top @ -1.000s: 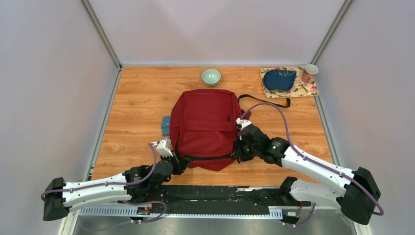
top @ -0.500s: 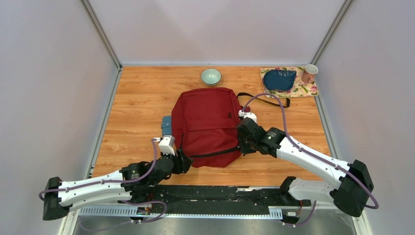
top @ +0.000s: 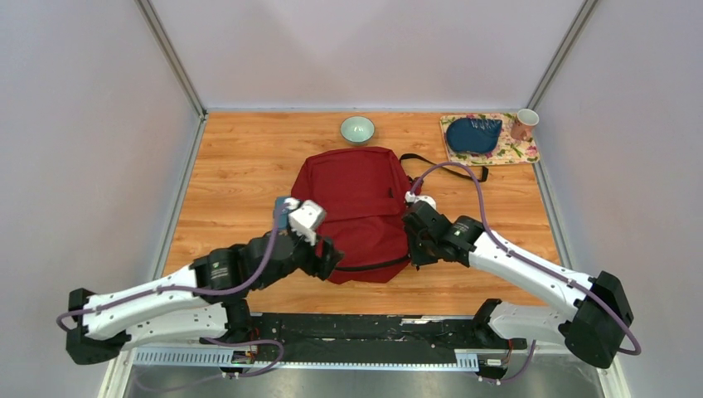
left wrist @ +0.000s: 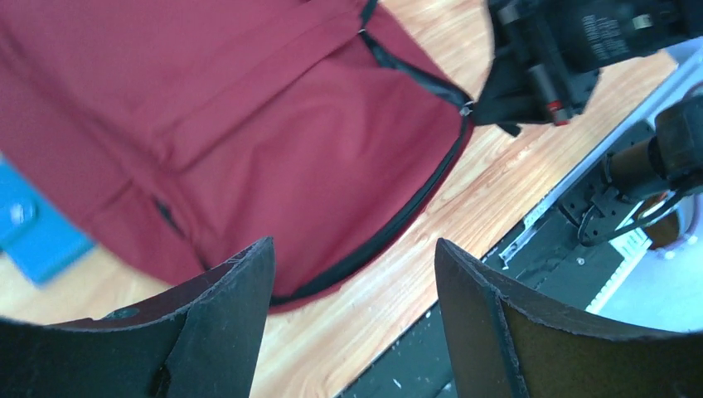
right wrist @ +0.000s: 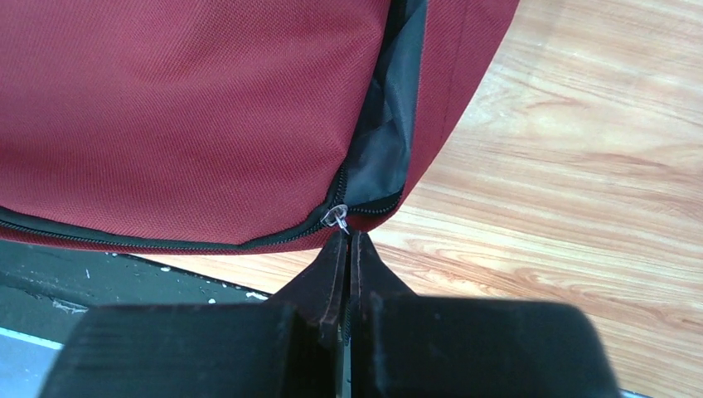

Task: Pack the student bag
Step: Zip the student bag at the center of the board.

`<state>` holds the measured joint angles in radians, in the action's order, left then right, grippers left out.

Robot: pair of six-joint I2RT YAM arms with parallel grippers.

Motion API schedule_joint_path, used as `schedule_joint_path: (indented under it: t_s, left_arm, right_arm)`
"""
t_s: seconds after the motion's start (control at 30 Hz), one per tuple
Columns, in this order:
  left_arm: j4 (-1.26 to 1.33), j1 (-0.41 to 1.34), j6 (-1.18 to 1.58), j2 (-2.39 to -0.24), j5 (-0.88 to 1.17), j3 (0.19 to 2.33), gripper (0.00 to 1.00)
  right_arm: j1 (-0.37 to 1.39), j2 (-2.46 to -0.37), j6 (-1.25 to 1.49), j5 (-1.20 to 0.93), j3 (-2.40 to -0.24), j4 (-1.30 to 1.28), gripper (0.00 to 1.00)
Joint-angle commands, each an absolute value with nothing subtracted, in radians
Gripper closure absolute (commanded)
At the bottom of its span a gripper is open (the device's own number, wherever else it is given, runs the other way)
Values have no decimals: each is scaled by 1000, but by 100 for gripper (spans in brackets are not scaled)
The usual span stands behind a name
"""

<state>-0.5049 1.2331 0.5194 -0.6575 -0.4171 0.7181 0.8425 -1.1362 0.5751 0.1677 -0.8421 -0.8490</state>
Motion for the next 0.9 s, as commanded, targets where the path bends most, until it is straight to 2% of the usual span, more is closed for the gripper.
schedule_joint_path:
  t_s: [0.0,0.1,0.27,0.53,0.87]
  left_arm:
    - [-391,1229,187,-926,-250,842,22]
    - [-328,1230,62,-1075,-137,896,21]
    - [-175,1230,-57,-1176,24,835,20]
    - [185,1230,-135,-1152,67,605,20]
    - [367,1221,-192,-1258,52,571,20]
  right_arm:
    - [838,-1166,549,120,-874,-844,100]
    - [838,-1172,558,109,-887,-847,100]
    - [838,-1163,586,106,-900,-850,100]
    - [838,-1105,649,20,-856,-763,100]
    - [838,-1108,641,15,-873,-770,100]
